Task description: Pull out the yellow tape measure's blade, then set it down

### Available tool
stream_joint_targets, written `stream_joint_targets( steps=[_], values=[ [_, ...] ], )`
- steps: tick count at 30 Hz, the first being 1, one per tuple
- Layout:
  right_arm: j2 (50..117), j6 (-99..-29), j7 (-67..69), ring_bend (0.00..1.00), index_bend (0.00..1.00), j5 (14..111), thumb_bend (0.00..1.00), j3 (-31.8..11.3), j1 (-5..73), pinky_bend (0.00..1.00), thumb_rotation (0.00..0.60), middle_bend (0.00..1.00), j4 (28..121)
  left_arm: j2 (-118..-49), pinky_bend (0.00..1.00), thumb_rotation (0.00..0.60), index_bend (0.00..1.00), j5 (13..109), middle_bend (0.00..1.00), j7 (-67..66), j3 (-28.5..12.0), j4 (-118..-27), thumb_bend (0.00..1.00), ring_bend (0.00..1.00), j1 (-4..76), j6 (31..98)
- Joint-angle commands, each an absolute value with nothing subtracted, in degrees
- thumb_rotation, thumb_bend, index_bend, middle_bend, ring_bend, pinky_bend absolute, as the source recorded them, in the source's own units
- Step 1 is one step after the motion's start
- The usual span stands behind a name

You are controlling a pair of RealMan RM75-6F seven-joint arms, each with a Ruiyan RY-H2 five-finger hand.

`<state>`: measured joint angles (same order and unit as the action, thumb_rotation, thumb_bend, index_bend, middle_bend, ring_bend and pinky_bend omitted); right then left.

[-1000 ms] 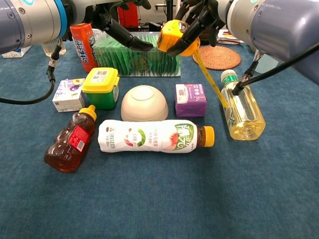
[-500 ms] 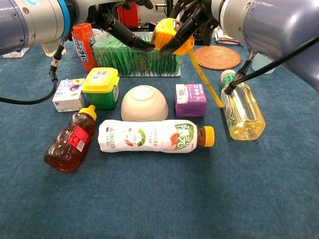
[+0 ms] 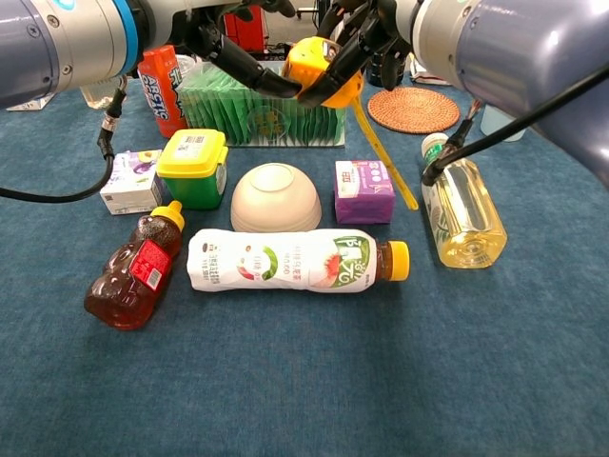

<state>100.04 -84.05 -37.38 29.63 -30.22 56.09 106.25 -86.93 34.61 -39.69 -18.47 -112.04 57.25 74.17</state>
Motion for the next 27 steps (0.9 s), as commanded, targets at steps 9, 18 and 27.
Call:
stream_joint_targets(
  steps=[9,18,27],
  values=[
    [100.25,-84.27,-37.44,0.72,0.68,29.97,0.23,-30.43,56.01,0.71,0.600,0.63,106.91,-87.63,0.26,0.452,0.06,34.65,0.03,-39.80,-18.53,-111.86,0.21,0.00,57.56,74.42],
    [100.19,-83.93,-37.38,0.72,0.68,29.98,0.23,-30.45,55.90,0.72,0.600,0.63,107.49,-88.18,0.26,0.457,0.06,34.61,0.03,-39.99,-18.81,-111.45,0.24,0.00,57.78,74.96],
    [99.92,-83.93,-37.52,0.72,0.68,29.94,0.23,-30.33,55.62,0.72,0.600,0.63,107.88,-88.32,0.26,0.465,0.06,34.95,0.03,-39.85,-19.18,-111.28,0.28,0.00,57.72,75.48]
  ],
)
